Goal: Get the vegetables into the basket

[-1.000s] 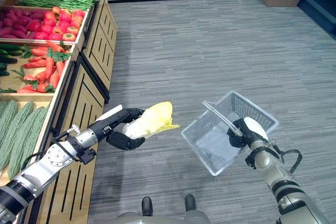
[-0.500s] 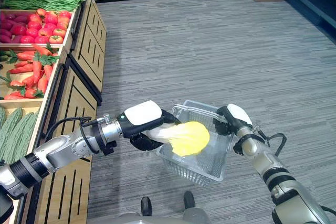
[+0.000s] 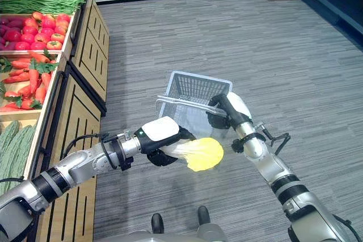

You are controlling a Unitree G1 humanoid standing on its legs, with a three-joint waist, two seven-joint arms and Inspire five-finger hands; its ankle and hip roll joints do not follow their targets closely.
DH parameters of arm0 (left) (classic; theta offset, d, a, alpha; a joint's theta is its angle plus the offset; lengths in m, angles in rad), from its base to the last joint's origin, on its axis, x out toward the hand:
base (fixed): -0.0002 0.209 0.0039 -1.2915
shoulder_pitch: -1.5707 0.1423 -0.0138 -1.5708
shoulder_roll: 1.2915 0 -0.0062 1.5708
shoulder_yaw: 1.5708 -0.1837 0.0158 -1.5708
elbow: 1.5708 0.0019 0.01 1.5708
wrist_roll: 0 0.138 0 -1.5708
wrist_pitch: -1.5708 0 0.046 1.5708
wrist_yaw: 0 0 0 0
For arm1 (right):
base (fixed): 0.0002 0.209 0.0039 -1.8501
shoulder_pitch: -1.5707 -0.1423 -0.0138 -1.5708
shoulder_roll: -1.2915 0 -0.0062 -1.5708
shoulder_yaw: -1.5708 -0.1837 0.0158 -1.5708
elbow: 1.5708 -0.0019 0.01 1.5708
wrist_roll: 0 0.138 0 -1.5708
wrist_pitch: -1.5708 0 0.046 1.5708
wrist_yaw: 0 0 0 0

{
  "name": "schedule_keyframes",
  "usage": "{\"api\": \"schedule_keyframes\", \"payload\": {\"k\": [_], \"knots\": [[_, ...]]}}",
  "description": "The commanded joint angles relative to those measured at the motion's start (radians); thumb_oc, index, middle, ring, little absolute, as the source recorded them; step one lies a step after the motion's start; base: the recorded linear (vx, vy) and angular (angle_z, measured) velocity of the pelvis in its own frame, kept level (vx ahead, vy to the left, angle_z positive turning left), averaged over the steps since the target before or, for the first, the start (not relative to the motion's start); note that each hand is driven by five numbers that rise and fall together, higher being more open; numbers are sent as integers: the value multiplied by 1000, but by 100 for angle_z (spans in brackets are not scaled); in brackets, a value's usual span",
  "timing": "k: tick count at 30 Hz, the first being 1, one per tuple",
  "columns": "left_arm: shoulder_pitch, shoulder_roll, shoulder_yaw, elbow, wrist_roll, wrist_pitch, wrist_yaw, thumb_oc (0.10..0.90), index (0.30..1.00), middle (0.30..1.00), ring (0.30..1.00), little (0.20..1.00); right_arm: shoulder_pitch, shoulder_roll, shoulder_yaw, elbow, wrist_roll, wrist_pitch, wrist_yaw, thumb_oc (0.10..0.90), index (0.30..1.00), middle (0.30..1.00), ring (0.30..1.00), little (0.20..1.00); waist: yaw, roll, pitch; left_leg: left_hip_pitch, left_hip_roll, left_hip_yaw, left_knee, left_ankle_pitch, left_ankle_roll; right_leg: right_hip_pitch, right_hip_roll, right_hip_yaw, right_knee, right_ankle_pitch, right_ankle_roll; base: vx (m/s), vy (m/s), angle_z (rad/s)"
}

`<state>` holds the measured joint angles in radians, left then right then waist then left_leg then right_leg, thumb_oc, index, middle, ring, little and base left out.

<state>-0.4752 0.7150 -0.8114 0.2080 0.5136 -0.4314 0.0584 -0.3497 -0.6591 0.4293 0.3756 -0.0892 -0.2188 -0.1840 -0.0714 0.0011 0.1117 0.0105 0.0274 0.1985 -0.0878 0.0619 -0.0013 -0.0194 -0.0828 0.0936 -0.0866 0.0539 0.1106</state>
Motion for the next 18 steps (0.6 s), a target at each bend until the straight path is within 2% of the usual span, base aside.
{"api": "schedule_keyframes", "payload": {"k": [1,13,14,15,16,18], "knots": [[-54,-30,28,22,9,-10,102,400,300,300,300,300,-110,24,-120,-130,106,-151,-73,400,300,300,300,300,4,-43,-109,16,67,1,1,-44,-83,-17,-83,-55,-1,45,100,0,0,0],[-31,-134,80,207,151,83,190,400,300,300,300,300,-46,64,-134,-283,138,-174,-44,400,300,300,300,300,-5,-48,-113,18,74,6,1,-44,-87,-15,-78,-55,-1,41,95,0,0,0],[-22,-147,90,239,181,106,204,576,547,547,547,547,-35,70,-131,-308,145,-174,-38,400,300,300,300,300,-6,-49,-112,18,77,9,1,-44,-88,-17,-77,-53,-1,41,94,0,0,0],[-22,-147,90,240,182,106,204,867,953,953,953,953,-34,70,-132,-308,145,-174,-37,400,300,300,300,300,-6,-49,-112,18,77,9,1,-44,-88,-17,-77,-53,-1,41,94,0,0,0],[-11,-150,108,255,215,139,205,900,1000,1000,1000,1000,-22,68,-133,-329,142,-170,-30,400,300,300,300,300,-4,-50,-111,18,77,10,1,-44,-88,-17,-76,-53,-1,40,93,0,0,0],[1,-152,113,260,242,150,195,900,1000,1000,1000,1000,-10,58,-138,-340,135,-164,-24,400,300,300,300,300,-3,-51,-111,17,79,10,1,-45,-89,-17,-75,-54,-1,38,91,0,0,0]]}}
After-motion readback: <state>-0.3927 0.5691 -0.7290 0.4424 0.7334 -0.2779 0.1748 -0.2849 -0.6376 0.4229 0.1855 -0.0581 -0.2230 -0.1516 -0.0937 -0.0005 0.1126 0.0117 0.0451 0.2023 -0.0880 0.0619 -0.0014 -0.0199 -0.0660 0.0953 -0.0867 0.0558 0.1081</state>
